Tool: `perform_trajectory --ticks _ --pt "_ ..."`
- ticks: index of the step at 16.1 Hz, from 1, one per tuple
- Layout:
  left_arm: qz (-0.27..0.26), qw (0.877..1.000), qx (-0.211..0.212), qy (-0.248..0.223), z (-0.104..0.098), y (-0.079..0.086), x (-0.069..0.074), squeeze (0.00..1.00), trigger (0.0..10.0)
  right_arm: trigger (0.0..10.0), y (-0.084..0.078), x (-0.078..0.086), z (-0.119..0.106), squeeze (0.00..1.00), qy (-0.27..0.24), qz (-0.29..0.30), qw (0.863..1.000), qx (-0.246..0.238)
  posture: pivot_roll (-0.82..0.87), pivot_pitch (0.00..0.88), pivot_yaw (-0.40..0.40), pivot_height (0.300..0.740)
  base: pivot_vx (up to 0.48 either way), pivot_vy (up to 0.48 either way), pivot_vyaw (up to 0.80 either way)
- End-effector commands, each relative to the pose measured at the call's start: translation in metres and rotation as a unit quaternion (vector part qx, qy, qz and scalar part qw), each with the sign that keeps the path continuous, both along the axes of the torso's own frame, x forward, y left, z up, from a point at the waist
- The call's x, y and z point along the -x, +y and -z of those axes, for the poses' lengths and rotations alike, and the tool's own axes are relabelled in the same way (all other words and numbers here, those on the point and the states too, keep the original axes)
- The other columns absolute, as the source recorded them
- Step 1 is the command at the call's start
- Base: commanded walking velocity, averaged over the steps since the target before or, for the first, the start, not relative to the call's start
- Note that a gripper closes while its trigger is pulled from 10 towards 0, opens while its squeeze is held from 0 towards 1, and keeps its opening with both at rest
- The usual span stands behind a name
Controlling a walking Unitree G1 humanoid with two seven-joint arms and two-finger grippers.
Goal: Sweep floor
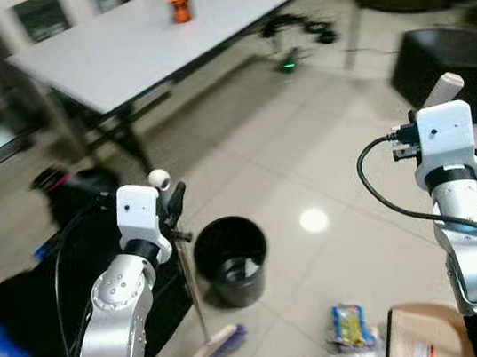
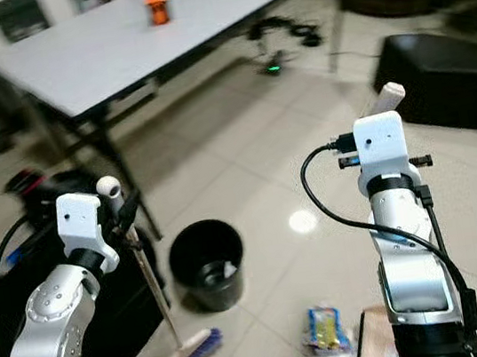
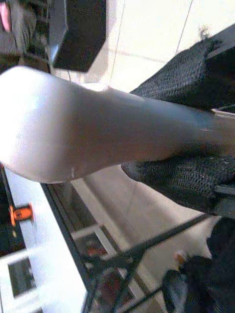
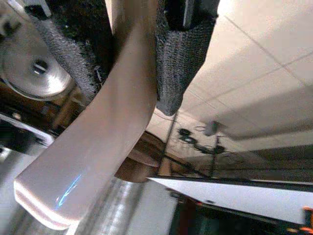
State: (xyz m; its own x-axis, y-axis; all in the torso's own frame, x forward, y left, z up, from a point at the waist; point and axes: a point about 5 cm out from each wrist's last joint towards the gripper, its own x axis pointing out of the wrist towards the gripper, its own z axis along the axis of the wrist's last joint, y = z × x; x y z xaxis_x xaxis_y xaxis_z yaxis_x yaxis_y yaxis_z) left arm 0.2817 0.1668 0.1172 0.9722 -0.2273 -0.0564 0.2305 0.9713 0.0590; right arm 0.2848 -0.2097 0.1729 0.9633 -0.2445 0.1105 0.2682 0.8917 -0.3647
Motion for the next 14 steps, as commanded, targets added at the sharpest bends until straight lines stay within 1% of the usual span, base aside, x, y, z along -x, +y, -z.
perform_trajectory --ticks 1,3,6,8,9,11,14 --pt "-0.009 1.0 0.005 -0.018 -0.009 0.001 -0.001 0.0 10.0 10.0 0.001 0.001 -0.008 0.0 -0.016 -0.005 1.0 -0.004 0.03 0.008 0.07 0.74 0.0 0.0 -0.8" --pt "-0.005 1.0 0.003 -0.02 -0.009 -0.001 0.0 0.0 10.0 10.0 0.002 0.0 -0.009 0.0 -0.016 -0.01 1.0 -0.002 0.03 0.012 0.067 0.74 0.0 0.0 -0.8" --pt "-0.01 1.0 0.004 -0.021 -0.008 -0.001 -0.001 0.0 10.0 10.0 0.0 -0.001 -0.018 0.0 -0.028 -0.01 1.0 -0.004 0.02 0.013 0.059 0.74 0.0 0.0 -0.8" --pt "-0.026 0.999 0.01 -0.027 -0.009 0.003 -0.001 0.0 10.0 10.0 -0.003 -0.002 -0.023 0.0 -0.036 -0.007 0.999 -0.005 0.02 0.014 0.052 0.74 0.0 0.0 -0.8" --pt "-0.035 0.999 0.016 -0.03 -0.01 0.006 0.001 0.0 10.0 10.0 -0.002 -0.002 -0.024 0.0 -0.036 -0.009 0.999 -0.002 0.02 0.014 0.053 0.74 0.0 0.0 -0.8" --pt "-0.04 0.999 0.016 -0.034 -0.011 0.008 0.001 0.0 10.0 10.0 -0.002 -0.001 -0.024 0.0 -0.036 -0.009 0.999 -0.003 0.02 0.012 0.053 0.74 0.0 0.0 -0.8" --pt "-0.042 0.998 0.01 -0.038 -0.012 0.009 -0.003 0.0 10.0 10.0 -0.002 0.002 -0.022 0.0 -0.033 -0.004 0.999 -0.009 0.02 0.01 0.06 0.74 0.0 0.0 -0.8"
